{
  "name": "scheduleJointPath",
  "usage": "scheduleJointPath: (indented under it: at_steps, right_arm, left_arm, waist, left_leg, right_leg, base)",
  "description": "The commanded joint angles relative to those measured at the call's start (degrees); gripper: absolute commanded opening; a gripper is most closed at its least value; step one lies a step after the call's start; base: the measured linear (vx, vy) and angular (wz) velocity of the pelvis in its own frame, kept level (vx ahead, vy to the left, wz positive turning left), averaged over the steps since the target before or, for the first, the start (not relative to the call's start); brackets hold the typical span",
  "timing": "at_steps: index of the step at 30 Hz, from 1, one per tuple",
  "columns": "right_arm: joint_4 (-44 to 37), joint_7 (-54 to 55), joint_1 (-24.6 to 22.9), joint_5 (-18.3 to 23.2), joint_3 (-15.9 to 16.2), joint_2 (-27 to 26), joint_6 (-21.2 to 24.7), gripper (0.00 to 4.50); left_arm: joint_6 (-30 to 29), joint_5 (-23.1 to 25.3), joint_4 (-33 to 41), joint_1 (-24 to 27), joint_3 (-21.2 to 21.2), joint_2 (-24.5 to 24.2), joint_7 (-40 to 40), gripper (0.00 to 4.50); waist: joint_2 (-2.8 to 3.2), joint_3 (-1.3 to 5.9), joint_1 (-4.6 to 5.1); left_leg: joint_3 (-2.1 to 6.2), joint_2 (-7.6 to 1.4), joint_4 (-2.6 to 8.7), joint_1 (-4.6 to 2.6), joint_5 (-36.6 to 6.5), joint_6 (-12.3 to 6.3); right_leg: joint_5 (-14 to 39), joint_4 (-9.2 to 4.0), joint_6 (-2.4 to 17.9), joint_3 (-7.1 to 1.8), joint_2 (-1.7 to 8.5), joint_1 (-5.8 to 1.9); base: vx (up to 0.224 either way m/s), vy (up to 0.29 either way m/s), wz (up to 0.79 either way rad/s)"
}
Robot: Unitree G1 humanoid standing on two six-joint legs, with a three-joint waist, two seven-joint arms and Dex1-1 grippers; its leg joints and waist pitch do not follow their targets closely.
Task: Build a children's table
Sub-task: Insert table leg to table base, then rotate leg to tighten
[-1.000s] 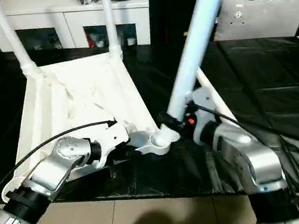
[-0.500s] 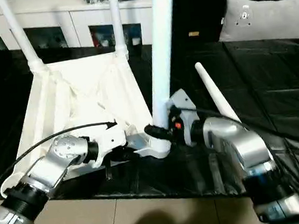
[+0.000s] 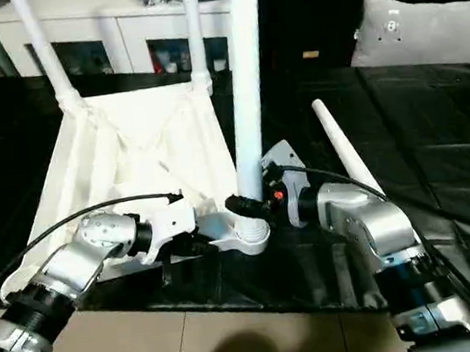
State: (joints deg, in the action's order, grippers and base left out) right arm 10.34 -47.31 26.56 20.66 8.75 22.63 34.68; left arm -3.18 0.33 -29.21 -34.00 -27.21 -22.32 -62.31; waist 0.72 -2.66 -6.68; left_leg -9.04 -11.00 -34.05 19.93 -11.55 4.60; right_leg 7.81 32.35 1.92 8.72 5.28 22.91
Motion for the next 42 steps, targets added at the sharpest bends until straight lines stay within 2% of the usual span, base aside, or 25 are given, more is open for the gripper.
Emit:
scheduleJointPath:
  at_steps: [1, 3, 6, 7, 8, 9, 11, 12, 13, 14, 15, 16, 17, 19, 21, 23, 24, 25, 26, 31, 33, 37, 42]
  right_arm:
    - [1.9, 0.64, -1.43, -0.38, -0.31, -0.56, -0.67, 1.9]
    - [2.7, 1.17, -1.79, -0.57, -0.85, -0.87, -1.34, 1.9]
    - [3.44, 2.71, -3.89, 1.26, -3.96, -2.6, -2.55, 1.9]
    - [3.21, 2.94, -4.66, 1.94, -4.89, -3.11, -3.02, 1.9]
    - [2.87, 3.06, -5.39, 2.56, -5.66, -3.57, -3.59, 1.9]
    - [2.63, 3.12, -5.97, 3.03, -6.31, -3.99, -4.12, 1.9]
    - [1.63, 3.1, -7.61, 3.69, -7.25, -4.73, -5.43, 1.9]
    - [0.97, 2.95, -8.56, 3.54, -7.27, -4.92, -6.27, 1.9]
    - [0.97, 2.95, -8.56, 3.54, -7.27, -4.92, -6.27, 1.9]
    - [-0.13, 2.97, -10.3, 2.39, -6.55, -4.82, -8.15, 1.9]
    - [-1.14, 3.61, -12.2, -0.03, -4.92, -4.35, -10.47, 1.9]
    - [-1.26, 3.74, -12.44, -0.65, -4.47, -4.17, -10.92, 1.89]
    - [-1.27, 3.73, -12.46, -0.72, -4.42, -4.14, -11.0, 1.89]
    - [-1.61, 3.93, -12.9, -2.3, -3.29, -3.61, -12.39, 1.89]
    - [-1.53, 3.94, -12.64, -6.56, -0.24, -1.61, -14.92, 1.89]
    - [-1.44, 3.78, -12.57, -7.58, 0.44, -1.17, -15.5, 1.89]
    - [-1.46, 3.52, -12.54, -7.79, 0.72, -1.0, -15.52, 1.89]
    - [-1.48, 3.13, -12.5, -8.11, 1.16, -0.74, -15.55, 1.89]
    - [-1.3, 2.79, -12.24, -8.56, 1.76, -0.47, -15.45, 1.89]
    - [0.12, 1.47, -11.04, -9.66, 3.46, 0.39, -14.96, 1.89]
    - [0.91, -0.81, -10.24, -9.92, 5.07, 1.45, -14.23, 1.89]
    - [1.52, -2.94, -9.65, -9.41, 5.53, 1.98, -13.43, 1.89]
    - [3.34, -5.9, -8.5, -8.28, 5.57, 2.27, -13.35, 1.89]
  left_arm:
    - [1.43, 0.9, -0.51, -0.99, 0.18, 0.68, 0.41, 0.0]
    - [1.23, 0.69, -0.71, -0.92, 0.5, 0.81, 0.3, 0.0]
    - [-0.69, -1.33, 0.33, -0.24, 2.08, 2.03, 0.61, 0.0]
    - [-0.68, -1.41, 0.11, -0.25, 2.23, 2.36, 0.71, 0.0]
    - [-0.52, -1.26, -0.13, -0.24, 2.17, 2.51, 0.81, 0.0]
    - [-0.29, -1.08, -0.45, -0.28, 2.16, 2.65, 0.86, 0.0]
    - [0.12, -0.74, -1.19, -0.36, 2.17, 2.86, 1.0, 0.0]
    - [0.19, -0.63, -1.4, -0.39, 2.27, 2.93, 1.02, 0.0]
    - [0.19, -0.63, -1.4, -0.39, 2.27, 2.93, 1.02, 0.0]
    - [0.13, -0.49, -1.58, -0.4, 2.46, 3.0, 1.23, 0.0]
    - [0.02, -0.35, -1.73, -0.39, 2.71, 3.04, 1.3, 0.0]
    - [0.02, -0.32, -1.76, -0.41, 2.75, 3.03, 1.28, 0.0]
    - [0.02, -0.32, -1.77, -0.41, 2.76, 3.04, 1.28, 0.0]
    - [0.05, -0.21, -1.99, -0.5, 2.84, 3.02, 1.26, 0.0]
    - [0.21, 0.08, -2.26, -0.62, 2.83, 2.92, 1.2, 0.0]
    - [0.25, 0.15, -2.33, -0.64, 2.88, 2.94, 1.14, 0.0]
    - [0.28, 0.18, -2.36, -0.64, 2.88, 2.95, 1.12, 0.0]
    - [0.32, 0.22, -2.4, -0.65, 2.88, 2.96, 1.08, 0.0]
    - [0.41, 0.35, -2.5, -0.7, 2.86, 2.96, 0.99, 0.0]
    - [0.78, 0.87, -2.9, -0.95, 2.62, 2.74, 0.46, 0.0]
    - [0.96, 0.75, -3.08, -1.32, 2.65, 2.5, -0.35, 0.0]
    - [1.33, 0.72, -3.74, -2.04, 2.49, 2.24, -1.61, 0.0]
    - [2.26, 1.18, -5.92, -3.63, 2.2, 1.93, -3.55, 0.0]
  waist:
    - [-0.03, 3.96, -0.14]
    - [0.2, 3.89, -0.02]
    - [0.41, 3.96, 0.0]
    - [0.22, 4.05, 0.05]
    - [0.46, 4.04, 0.02]
    - [0.39, 4.09, 0.04]
    - [1.09, 4.12, -0.05]
    - [0.73, 4.2, -0.04]
    - [0.71, 4.2, -0.08]
    - [0.8, 4.18, -0.13]
    - [1.57, 4.12, -0.3]
    - [1.1, 4.1, -0.17]
    - [1.02, 4.14, -0.17]
    - [1.21, 4.08, -0.06]
    - [1.13, 4.03, 0.01]
    - [1.26, 3.94, 0.08]
    - [1.26, 3.99, 0.19]
    - [1.63, 4.0, 0.17]
    - [1.35, 4.0, 0.27]
    - [1.32, 4.0, 0.34]
    - [1.24, 3.98, 0.46]
    - [1.24, 4.06, 0.39]
    - [1.3, 4.25, 0.23]
  left_leg:
    - [0.26, -2.13, 3.87, -0.03, -9.96, -1.3]
    - [0.34, -2.09, 3.88, -0.1, -11.16, -1.05]
    - [0.42, -2.02, 3.85, -0.15, -11.98, -1.05]
    - [0.4, -2.0, 3.84, 0.01, -11.58, -1.26]
    - [0.4, -2.08, 3.87, -0.06, -11.63, -1.43]
    - [0.43, -2.04, 3.84, 0.05, -11.56, -1.49]
    - [0.47, -2.08, 3.85, -0.07, -11.69, -1.6]
    - [0.43, -1.99, 3.86, 0.03, -11.77, -1.83]
    - [0.39, -1.96, 3.85, 0.11, -11.61, -1.94]
    - [0.37, -1.96, 3.84, 0.01, -11.66, -1.99]
    - [0.44, -1.96, 3.84, -0.02, -12.06, -1.83]
    - [0.42, -1.94, 3.93, 0.03, -12.19, -1.81]
    - [0.45, -1.82, 3.92, 0.2, -12.06, -1.8]
    - [0.42, -1.74, 3.86, 0.03, -12.72, -2.03]
    - [0.39, -1.62, 3.84, 0.03, -12.95, -2.0]
    - [0.46, -1.71, 3.93, -0.01, -13.44, -2.02]
    - [0.49, -1.66, 3.89, -0.12, -14.23, -2.11]
    - [0.56, -1.67, 3.89, -0.14, -14.51, -2.1]
    - [0.55, -1.74, 3.96, -0.15, -14.58, -2.28]
    - [0.55, -1.75, 3.95, -0.13, -14.98, -2.59]
    - [0.55, -1.74, 3.94, -0.11, -15.14, -2.64]
    - [0.58, -1.8, 3.96, 0.0, -14.35, -2.82]
    - [0.56, -2.01, 3.99, 0.14, -12.99, -3.2]
  right_leg:
    - [23.74, -4.11, 4.02, -3.38, 4.3, -3.54]
    - [25.2, -4.45, 3.59, -3.2, 4.32, -3.46]
    - [26.24, -4.69, 3.03, -3.07, 4.38, -3.45]
    - [25.78, -4.67, 3.03, -3.08, 4.31, -3.54]
    - [25.47, -4.71, 3.12, -3.1, 4.29, -3.4]
    - [25.24, -4.62, 3.14, -3.07, 4.25, -3.49]
    - [24.62, -4.63, 3.43, -3.08, 4.21, -3.37]
    - [24.41, -4.54, 3.54, -3.02, 4.15, -3.51]
    - [24.44, -4.56, 3.43, -3.03, 4.13, -3.52]
    - [24.79, -4.61, 3.35, -3.01, 4.17, -3.41]
    - [25.73, -4.72, 2.82, -2.98, 4.2, -3.31]
    - [25.92, -4.9, 2.39, -2.93, 4.12, -3.38]
    - [25.92, -4.76, 2.29, -2.86, 4.04, -3.55]
    - [27.52, -5.11, 1.85, -2.74, 4.04, -3.34]
    - [28.28, -5.27, 1.29, -2.63, 3.94, -3.33]
    - [28.85, -5.31, 0.87, -2.6, 3.88, -3.26]
    - [29.39, -5.48, 0.84, -2.53, 3.95, -3.22]
    - [29.32, -5.45, 0.97, -2.5, 3.96, -3.21]
    - [28.84, -5.54, 0.96, -2.5, 3.87, -3.24]
    - [28.64, -5.47, 1.4, -2.53, 3.96, -3.26]
    - [28.95, -5.49, 1.32, -2.47, 3.9, -3.29]
    - [28.29, -5.37, 1.42, -2.6, 3.98, -3.38]
    - [24.62, -4.78, 3.18, -2.89, 3.98, -3.47]
  base:
    - [0.0, 0.0, 0.0]
    - [0.0, 0.0, 0.0]
    - [0.0, 0.0, 0.0]
    - [0.0, 0.0, 0.0]
    - [0.0, 0.0, 0.0]
    - [0.0, 0.0, 0.0]
    - [0.0, 0.0, 0.0]
    - [0.0, 0.0, 0.0]
    - [0.0, 0.0, 0.0]
    - [0.0, 0.0, 0.0]
    - [0.0, 0.0, 0.0]
    - [0.0, 0.0, 0.0]
    - [0.0, 0.0, 0.0]
    - [0.0, 0.0, 0.0]
    - [0.0, 0.0, 0.0]
    - [0.0, 0.0, 0.0]
    - [0.0, 0.0, 0.0]
    - [0.0, 0.0, 0.0]
    - [0.0, 0.0, 0.0]
    - [0.0, 0.0, 0.0]
    - [0.0, 0.0, 0.0]
    - [0.0, 0.0, 0.0]
    - [0.0, 0.0, 0.0]
